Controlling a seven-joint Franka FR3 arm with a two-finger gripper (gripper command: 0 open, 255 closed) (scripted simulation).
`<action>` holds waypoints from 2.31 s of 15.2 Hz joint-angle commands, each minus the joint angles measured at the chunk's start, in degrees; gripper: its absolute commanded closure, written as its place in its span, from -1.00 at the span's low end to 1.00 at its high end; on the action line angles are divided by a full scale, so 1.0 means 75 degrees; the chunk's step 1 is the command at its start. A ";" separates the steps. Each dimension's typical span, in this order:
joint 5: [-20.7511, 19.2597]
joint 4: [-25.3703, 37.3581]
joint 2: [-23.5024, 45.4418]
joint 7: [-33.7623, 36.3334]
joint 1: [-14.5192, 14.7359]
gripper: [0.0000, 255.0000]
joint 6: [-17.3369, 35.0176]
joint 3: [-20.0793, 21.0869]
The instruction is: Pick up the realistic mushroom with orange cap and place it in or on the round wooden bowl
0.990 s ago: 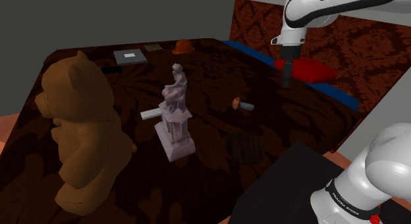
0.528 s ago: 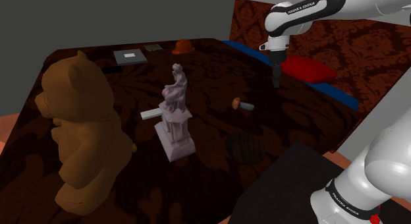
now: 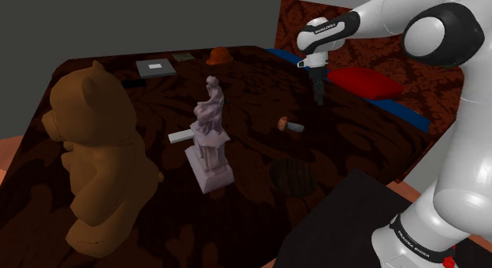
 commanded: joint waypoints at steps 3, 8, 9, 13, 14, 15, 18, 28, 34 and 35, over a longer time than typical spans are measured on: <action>0.0092 0.1576 0.1427 -0.0674 -0.0277 -1.00 -0.0296 0.0153; 0.0108 0.2588 0.2410 -0.1066 -0.0480 -1.00 -0.0398 0.0274; 0.0104 0.2443 0.2382 -0.1065 -0.0471 -1.00 -0.0282 0.0273; 0.0093 0.1906 0.2297 -0.1060 -0.0446 -1.00 0.0169 0.0267; 0.0092 0.1829 0.2285 -0.1060 -0.0442 -1.00 0.0234 0.0266; 0.0092 0.1832 0.2287 -0.1060 -0.0443 -1.00 0.0233 0.0267; 0.0092 0.1833 0.2288 -0.1060 -0.0443 -1.00 0.0233 0.0267; 0.0092 0.1834 0.2288 -0.1060 -0.0443 1.00 0.0231 0.0267; 0.0370 0.1036 0.1991 -0.0816 -0.0348 -1.00 0.1375 0.0361; 0.0513 0.0690 0.1882 -0.0713 -0.0307 -1.00 0.1938 0.0413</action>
